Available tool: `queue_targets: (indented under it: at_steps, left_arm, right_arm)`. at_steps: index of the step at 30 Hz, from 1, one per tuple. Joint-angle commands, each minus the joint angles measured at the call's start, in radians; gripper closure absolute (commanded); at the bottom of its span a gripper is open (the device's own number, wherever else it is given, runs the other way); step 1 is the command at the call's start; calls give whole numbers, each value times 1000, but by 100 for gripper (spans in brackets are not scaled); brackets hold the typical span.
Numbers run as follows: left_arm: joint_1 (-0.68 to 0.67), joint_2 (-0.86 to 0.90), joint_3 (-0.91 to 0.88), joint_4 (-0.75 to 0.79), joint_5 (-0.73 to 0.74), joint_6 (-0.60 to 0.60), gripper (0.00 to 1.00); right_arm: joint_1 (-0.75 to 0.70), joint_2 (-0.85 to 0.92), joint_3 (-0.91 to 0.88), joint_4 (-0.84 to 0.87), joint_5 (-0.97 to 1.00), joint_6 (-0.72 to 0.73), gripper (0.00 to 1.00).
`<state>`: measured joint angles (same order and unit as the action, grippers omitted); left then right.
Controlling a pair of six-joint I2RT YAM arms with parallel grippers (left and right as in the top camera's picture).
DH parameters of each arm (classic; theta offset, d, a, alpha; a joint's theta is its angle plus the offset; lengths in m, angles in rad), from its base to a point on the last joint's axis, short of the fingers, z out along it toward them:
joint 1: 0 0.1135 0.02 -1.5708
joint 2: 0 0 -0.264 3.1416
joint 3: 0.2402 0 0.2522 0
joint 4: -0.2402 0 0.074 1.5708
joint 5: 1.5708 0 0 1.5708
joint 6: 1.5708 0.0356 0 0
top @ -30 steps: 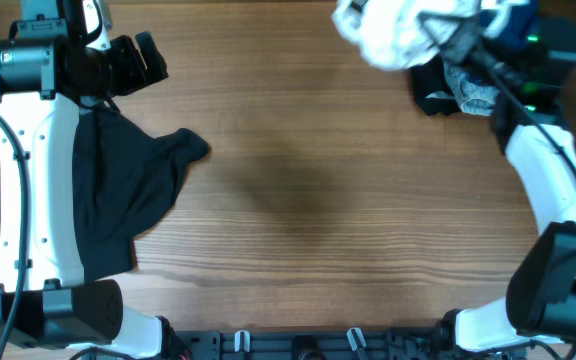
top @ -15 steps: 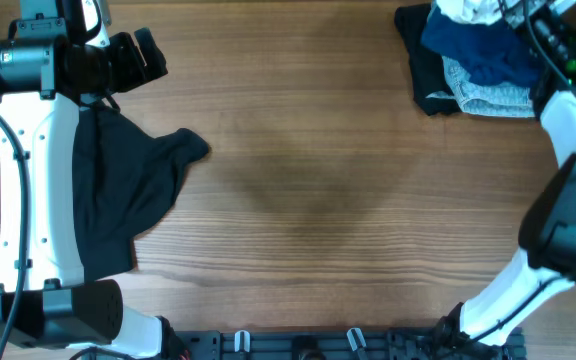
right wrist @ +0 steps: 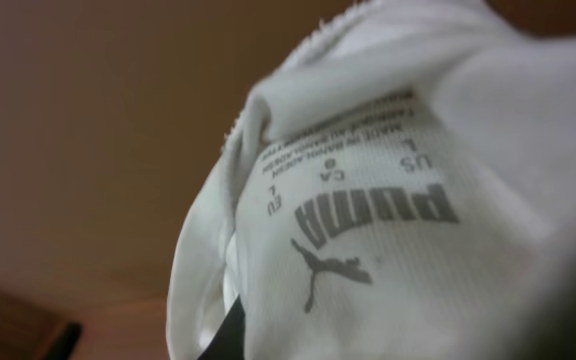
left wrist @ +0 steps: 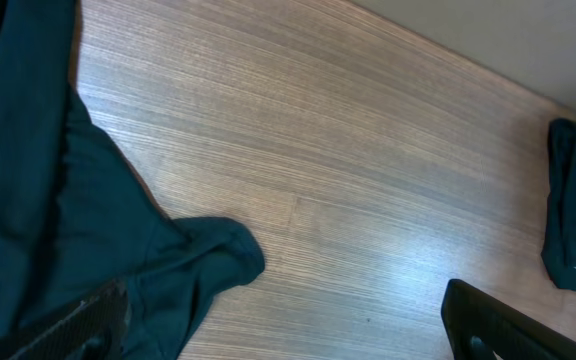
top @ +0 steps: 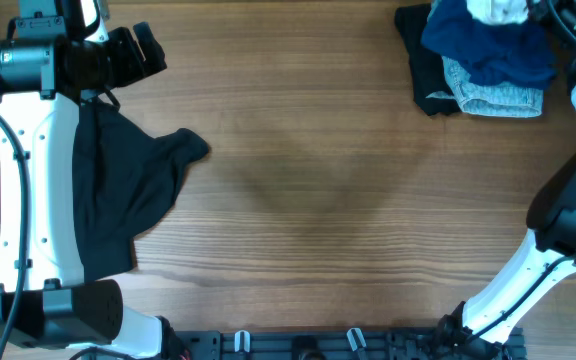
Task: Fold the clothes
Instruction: 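Place the folded T-shirt on top of the clothes stack at top right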
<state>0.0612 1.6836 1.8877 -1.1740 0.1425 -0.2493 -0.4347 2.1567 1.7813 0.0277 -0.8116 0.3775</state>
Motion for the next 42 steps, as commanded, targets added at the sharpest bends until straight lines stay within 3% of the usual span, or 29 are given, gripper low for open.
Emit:
queue_targets:
  at_steps: [1,2,3,10,15,18,22,26,32,37,42]
  left_arm:
    - [4,6,-5,3,-5,5,0]
    - [4,6,-5,3,-5,5,0]
    - [2,7,-5,3,-5,5,0]
    - [2,33,-5,2,-5,5,0]
    - [2,65,-5,-8,3,2,0]
    - [2,73,-5,-18,5,2,0]
    - [2,73,-5,-20,5,2,0]
    - [2,73,-5,-20,5,2,0]
    - [2,73,-5,-20,5,2,0]
    - [2,73,-5,-20,5,2,0]
    - [2,73,-5,-19,1,2,0]
  right_arm:
    - [5,42,16,-77,40,-116,56]
    - [5,45,16,-126,64,-116,37]
    - [5,45,16,-184,112,-116,32]
    - [-66,-109,18,-550,282,-148,33]
    - [-107,-225,18,-737,282,-272,18]
    - [-102,-249,18,-818,274,-333,19]
    - [-67,-250,18,-616,256,-404,28]
    - [28,-230,18,-335,541,-410,28]
    - [138,-82,18,-143,704,-420,25]
    - [133,110,20,-186,723,-302,21]
    - [127,301,13,-420,623,-232,9]
